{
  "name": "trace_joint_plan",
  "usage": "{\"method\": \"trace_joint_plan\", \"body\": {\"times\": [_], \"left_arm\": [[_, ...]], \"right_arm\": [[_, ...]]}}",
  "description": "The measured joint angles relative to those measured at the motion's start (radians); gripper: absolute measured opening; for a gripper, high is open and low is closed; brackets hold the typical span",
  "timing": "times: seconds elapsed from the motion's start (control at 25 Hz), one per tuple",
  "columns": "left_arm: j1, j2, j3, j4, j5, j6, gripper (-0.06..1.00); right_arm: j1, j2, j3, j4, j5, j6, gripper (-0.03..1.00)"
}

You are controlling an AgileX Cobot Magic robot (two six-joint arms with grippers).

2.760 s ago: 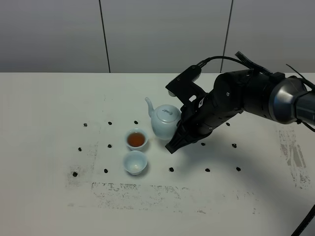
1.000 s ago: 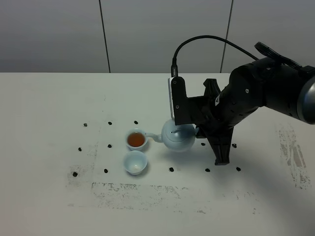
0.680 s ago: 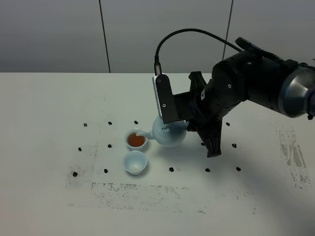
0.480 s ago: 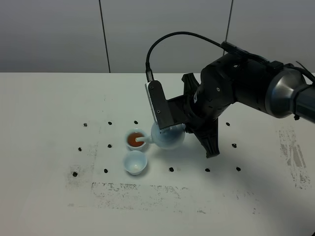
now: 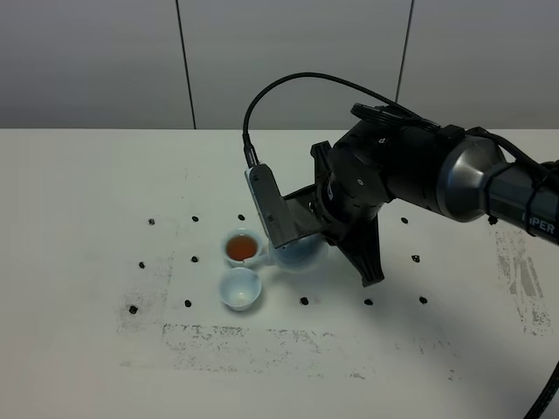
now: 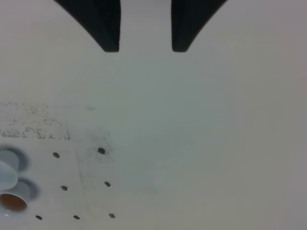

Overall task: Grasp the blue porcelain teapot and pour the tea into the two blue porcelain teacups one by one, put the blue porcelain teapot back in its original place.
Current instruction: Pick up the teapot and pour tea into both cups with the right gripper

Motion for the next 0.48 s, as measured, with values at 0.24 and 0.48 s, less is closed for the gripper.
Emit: {"method": "trace_joint_plan", "body": {"times": [0.24,0.48], "left_arm": [[0.0,0.0,0.0,0.0,0.0,0.0,0.29],[0.0,0.0,0.0,0.0,0.0,0.0,0.29]], "right_arm": [[0.033,0.004,0.0,-0.039,0.001,0.014,0.03],[0.052,0.015,-0.001,-0.12,-0.004,0.067,0.03]]}}
